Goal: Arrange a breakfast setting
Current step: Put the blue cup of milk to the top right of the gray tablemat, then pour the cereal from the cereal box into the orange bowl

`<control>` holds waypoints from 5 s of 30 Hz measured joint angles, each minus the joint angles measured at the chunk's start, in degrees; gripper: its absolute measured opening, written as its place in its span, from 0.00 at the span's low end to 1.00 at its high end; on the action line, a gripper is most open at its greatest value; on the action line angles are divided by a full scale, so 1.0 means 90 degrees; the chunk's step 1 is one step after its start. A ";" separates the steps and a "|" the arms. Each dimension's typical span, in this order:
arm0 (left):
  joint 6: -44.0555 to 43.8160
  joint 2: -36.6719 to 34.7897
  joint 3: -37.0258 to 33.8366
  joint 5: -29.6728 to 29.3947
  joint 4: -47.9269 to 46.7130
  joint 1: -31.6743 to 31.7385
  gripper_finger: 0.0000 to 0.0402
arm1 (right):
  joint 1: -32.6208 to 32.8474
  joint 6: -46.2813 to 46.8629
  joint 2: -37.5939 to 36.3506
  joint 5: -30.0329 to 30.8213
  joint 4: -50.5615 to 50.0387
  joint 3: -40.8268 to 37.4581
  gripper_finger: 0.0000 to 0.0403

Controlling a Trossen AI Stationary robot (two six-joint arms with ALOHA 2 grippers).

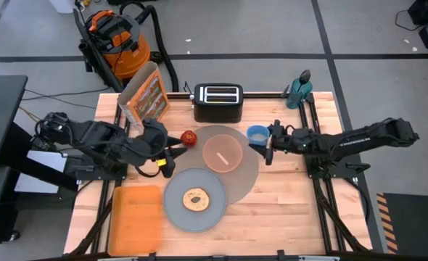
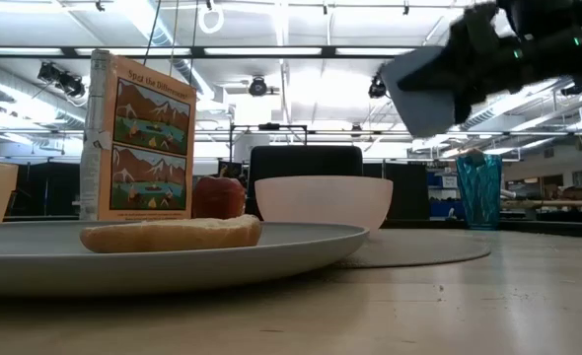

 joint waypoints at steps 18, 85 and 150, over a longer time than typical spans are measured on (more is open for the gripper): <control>-0.1604 0.0001 -0.1335 -0.0015 0.0464 -0.0019 0.41 | -0.1392 -0.0869 0.2437 -0.0205 0.4503 -0.1269 0.79; -0.1365 0.0020 -0.1337 -0.0143 0.0377 -0.0485 0.41 | -0.3109 -0.1184 0.6809 -0.1637 0.6070 0.0355 0.81; -0.1567 0.0020 -0.1337 -0.0234 0.0418 -0.0657 0.41 | -0.2767 -0.0345 0.3881 -0.1239 0.1813 -0.0332 0.94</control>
